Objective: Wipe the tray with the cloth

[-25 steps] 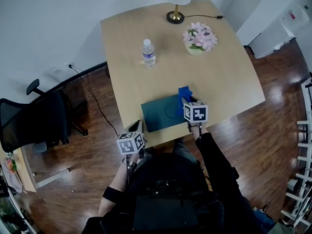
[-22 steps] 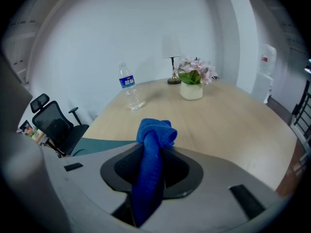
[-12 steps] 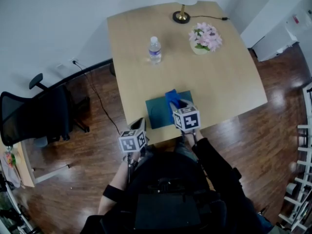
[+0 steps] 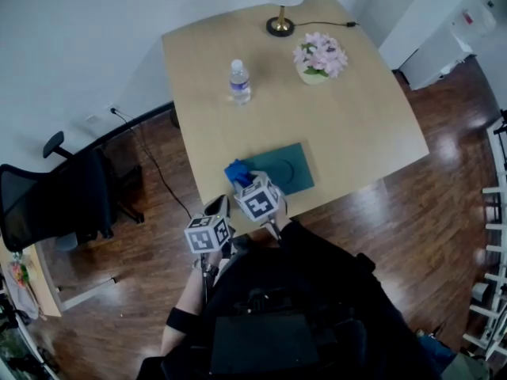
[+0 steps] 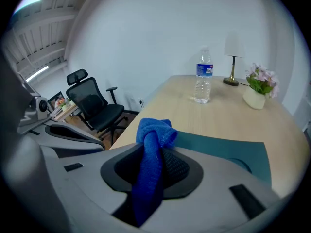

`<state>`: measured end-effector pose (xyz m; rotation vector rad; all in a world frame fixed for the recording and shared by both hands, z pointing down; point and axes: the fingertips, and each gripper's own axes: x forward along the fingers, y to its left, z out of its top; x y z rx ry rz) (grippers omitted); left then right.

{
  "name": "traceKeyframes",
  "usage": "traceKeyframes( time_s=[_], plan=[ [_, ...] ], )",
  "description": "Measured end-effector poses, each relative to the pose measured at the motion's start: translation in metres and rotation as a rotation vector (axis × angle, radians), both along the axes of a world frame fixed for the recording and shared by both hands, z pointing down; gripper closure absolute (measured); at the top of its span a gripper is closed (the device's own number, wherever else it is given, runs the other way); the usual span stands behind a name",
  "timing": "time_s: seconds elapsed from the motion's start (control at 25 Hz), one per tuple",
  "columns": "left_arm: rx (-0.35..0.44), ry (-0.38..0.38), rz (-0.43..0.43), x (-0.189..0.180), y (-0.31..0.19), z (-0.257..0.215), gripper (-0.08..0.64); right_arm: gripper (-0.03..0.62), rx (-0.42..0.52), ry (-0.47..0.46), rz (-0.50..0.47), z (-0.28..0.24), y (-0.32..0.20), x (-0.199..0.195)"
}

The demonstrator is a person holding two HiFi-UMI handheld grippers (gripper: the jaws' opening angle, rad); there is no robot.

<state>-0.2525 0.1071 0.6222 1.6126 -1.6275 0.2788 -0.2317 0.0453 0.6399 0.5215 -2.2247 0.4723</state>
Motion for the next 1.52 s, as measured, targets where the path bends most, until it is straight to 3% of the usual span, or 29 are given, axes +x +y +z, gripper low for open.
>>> traceKeyframes(
  time_s=[0.24, 0.52, 0.6, 0.72, 1.12, 1.36, 1.52],
  plan=[
    [0.0, 0.004, 0.02, 0.011, -0.003, -0.002, 0.558, 0.488, 0.02, 0.036, 0.04, 0.001, -0.012, 0.027],
    [0.007, 0.004, 0.054, 0.023, -0.008, -0.009, 0.558, 0.489, 0.082, 0.094, 0.186, -0.006, -0.062, 0.131],
    [0.006, 0.009, 0.054, 0.024, -0.006, -0.009, 0.558, 0.488, 0.053, 0.076, 0.251, -0.005, -0.076, 0.161],
    [-0.004, 0.012, 0.052, 0.025, -0.003, -0.006, 0.558, 0.488, 0.016, 0.018, 0.31, -0.009, -0.082, 0.174],
    [-0.006, 0.004, 0.049, 0.023, 0.007, -0.009, 0.558, 0.489, -0.011, -0.054, 0.346, -0.019, -0.076, 0.169],
    [0.004, 0.013, 0.045, 0.015, 0.013, -0.008, 0.558, 0.489, -0.023, -0.119, 0.136, -0.032, -0.007, 0.085],
    [0.009, 0.012, 0.059, 0.015, 0.016, -0.01, 0.558, 0.489, -0.021, -0.07, -0.009, -0.016, 0.035, 0.04]
  ],
)
